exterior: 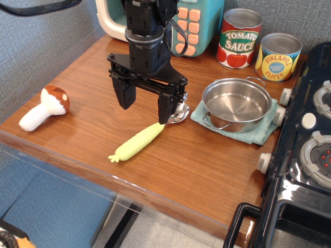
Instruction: Put the mushroom on the right side of the spoon.
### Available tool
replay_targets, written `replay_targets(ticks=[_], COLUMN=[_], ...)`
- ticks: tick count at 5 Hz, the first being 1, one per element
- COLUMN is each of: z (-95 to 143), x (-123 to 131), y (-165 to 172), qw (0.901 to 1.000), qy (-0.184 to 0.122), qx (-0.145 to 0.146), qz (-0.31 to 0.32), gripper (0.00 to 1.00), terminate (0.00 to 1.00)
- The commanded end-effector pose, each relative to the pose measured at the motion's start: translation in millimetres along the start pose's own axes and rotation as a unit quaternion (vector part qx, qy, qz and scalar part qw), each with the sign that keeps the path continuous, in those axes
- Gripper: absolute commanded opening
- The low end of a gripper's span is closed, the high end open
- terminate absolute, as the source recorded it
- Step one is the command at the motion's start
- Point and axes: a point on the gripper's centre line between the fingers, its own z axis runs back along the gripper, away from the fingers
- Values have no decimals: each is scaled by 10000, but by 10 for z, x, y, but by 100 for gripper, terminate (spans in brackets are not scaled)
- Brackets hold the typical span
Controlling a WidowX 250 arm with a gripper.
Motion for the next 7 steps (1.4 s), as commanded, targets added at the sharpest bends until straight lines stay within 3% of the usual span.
replay_targets(ticks=[1, 2, 4, 6, 7], z=[0, -78, -212, -470, -630], x=[0, -176, -401, -634, -653], y=[0, 302, 1230, 2135, 2153], qw=[10000, 9996, 9986, 9909, 9898], qy=[0, 61, 19, 501, 683], qx=[0, 109, 294, 40, 50], qz=[0, 255, 428, 1247, 1251], gripper=[100, 100, 100, 100, 100], terminate=[0, 0, 0, 0, 0])
